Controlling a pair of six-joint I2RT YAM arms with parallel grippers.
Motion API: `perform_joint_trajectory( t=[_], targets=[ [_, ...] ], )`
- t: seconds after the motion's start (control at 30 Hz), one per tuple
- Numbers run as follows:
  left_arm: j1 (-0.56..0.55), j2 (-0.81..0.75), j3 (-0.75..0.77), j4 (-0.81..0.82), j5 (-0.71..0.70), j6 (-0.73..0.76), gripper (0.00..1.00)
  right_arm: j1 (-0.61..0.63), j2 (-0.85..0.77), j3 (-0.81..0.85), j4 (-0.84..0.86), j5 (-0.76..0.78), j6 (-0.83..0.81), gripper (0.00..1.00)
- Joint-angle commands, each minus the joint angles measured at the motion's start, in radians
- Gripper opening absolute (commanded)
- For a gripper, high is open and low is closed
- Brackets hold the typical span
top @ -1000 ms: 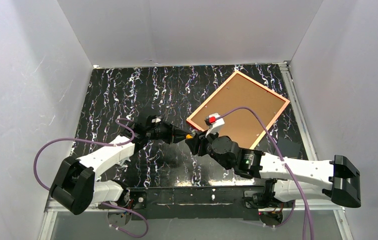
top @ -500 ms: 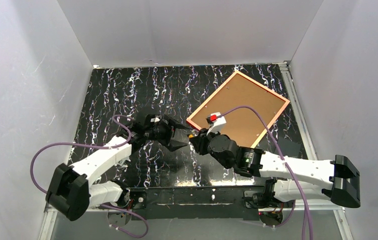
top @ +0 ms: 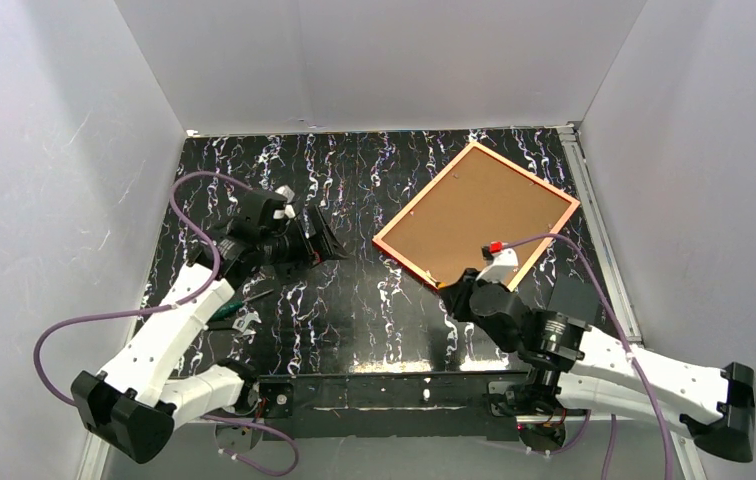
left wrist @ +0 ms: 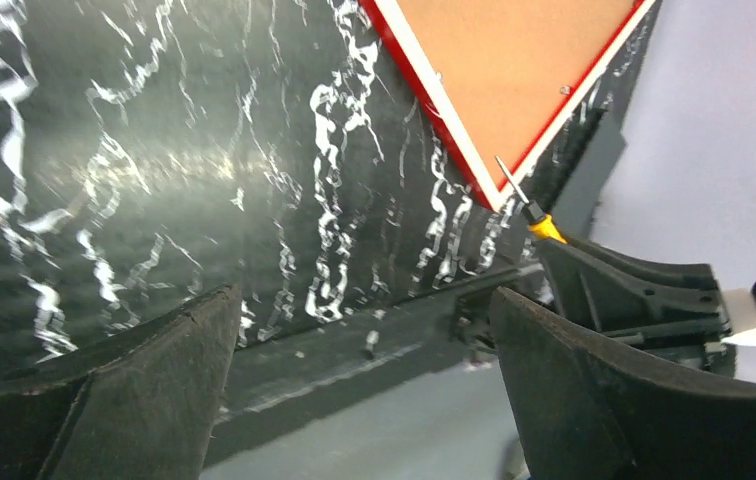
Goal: Take the photo out of the frame
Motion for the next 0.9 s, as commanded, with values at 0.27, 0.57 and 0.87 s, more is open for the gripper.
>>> perform_joint_trajectory(
  t=[0.27,0.57,0.87],
  targets=[
    [-0.027,0.410,0.340,-0.117,0.036,0.446,0.85,-0.462,0.085,0.047,0.003,-0.413,-0.132,0.01],
    [-0.022,0.355,0.271,-0.090,0.113,0.434,0.90,-0.610,0.647,0.521,0.043,-0.582,-0.296,0.01],
    [-0.022,0.342,0.246,-0.074,0.107,0.429,0.90,-0.618,0.900,0.792,-0.048,-0.542,-0.347,0.01]
  ],
)
